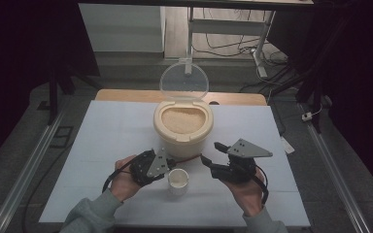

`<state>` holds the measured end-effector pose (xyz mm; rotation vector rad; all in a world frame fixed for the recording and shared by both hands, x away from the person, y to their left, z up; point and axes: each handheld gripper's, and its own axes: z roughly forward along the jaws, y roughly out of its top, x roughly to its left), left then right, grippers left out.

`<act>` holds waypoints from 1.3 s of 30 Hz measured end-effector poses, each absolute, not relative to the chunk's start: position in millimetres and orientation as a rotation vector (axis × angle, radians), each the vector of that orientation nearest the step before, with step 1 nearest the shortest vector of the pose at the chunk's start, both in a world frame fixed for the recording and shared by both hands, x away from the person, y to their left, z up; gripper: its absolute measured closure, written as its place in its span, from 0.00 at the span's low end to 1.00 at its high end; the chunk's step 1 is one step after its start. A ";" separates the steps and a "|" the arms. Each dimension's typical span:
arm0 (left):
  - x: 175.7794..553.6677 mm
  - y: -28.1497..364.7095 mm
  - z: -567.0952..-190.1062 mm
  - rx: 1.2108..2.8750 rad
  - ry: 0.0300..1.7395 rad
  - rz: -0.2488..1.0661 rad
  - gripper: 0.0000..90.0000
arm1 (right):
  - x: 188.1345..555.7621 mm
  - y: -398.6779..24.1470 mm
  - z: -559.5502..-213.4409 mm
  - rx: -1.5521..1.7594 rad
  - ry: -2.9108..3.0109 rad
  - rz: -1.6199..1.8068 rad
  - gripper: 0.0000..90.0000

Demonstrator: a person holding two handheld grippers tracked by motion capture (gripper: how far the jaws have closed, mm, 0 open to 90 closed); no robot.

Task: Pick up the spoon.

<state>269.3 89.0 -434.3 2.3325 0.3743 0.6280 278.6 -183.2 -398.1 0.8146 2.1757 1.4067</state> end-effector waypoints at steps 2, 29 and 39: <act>269.3 90.5 -433.5 2.319 0.380 0.631 0.93 | 279.3 -188.1 -400.4 0.867 2.168 1.426 0.38; 261.4 71.7 -443.6 2.255 0.432 0.795 0.93 | 275.4 -153.9 -427.8 1.292 2.016 1.629 0.53; 247.2 56.7 -449.2 2.244 0.376 0.990 0.92 | 275.6 -151.9 -431.1 1.376 1.929 1.705 0.66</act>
